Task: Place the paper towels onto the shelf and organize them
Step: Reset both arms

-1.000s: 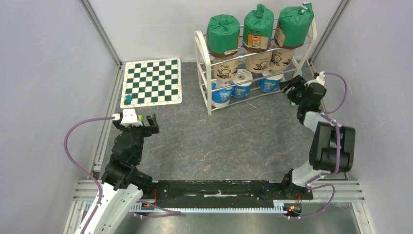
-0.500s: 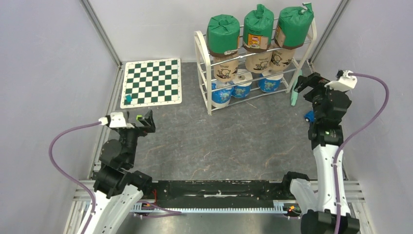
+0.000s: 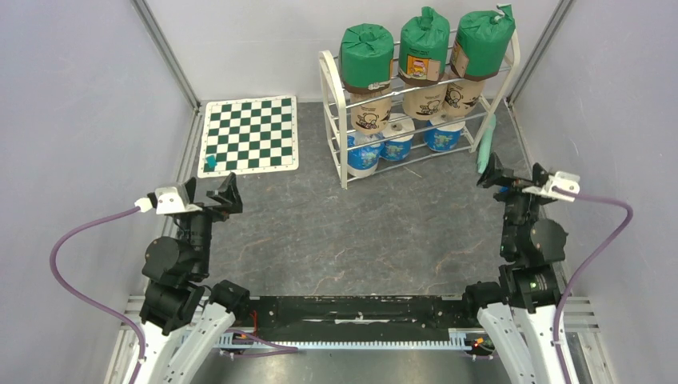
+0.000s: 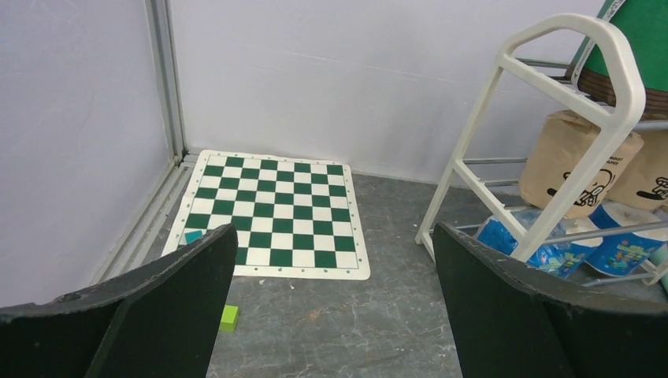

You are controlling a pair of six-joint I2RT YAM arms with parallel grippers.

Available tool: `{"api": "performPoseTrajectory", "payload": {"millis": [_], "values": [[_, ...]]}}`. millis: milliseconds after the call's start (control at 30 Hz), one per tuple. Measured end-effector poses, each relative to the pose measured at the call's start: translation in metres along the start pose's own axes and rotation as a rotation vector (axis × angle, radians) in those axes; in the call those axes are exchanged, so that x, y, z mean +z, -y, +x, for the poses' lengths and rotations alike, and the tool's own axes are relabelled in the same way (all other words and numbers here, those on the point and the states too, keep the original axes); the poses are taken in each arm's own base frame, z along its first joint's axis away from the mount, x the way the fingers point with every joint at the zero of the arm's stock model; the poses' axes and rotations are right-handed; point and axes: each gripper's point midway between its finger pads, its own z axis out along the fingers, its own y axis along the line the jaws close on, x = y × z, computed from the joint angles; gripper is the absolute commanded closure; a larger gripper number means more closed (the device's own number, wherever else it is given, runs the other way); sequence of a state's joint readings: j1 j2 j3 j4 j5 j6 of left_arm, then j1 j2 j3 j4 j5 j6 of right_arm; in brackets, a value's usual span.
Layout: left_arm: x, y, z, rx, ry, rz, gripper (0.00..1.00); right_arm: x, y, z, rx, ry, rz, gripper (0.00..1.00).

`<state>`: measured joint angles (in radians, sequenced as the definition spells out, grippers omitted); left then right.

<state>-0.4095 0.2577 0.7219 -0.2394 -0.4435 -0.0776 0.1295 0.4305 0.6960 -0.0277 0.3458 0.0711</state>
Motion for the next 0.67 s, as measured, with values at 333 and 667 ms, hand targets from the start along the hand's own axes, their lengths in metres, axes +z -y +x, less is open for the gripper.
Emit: {"api": "performPoseTrajectory", "payload": {"millis": [333,667], "values": [[-0.008,-0.010,0.005,-0.011,0.024,-0.033,0.00,-0.023,0.021,0.028,-0.043,0.088,0.070,0.02],[-0.003,-0.014,0.036,0.010,-0.029,-0.060,0.00,-0.027,0.023,0.015,-0.012,0.156,0.087,0.02]]}}
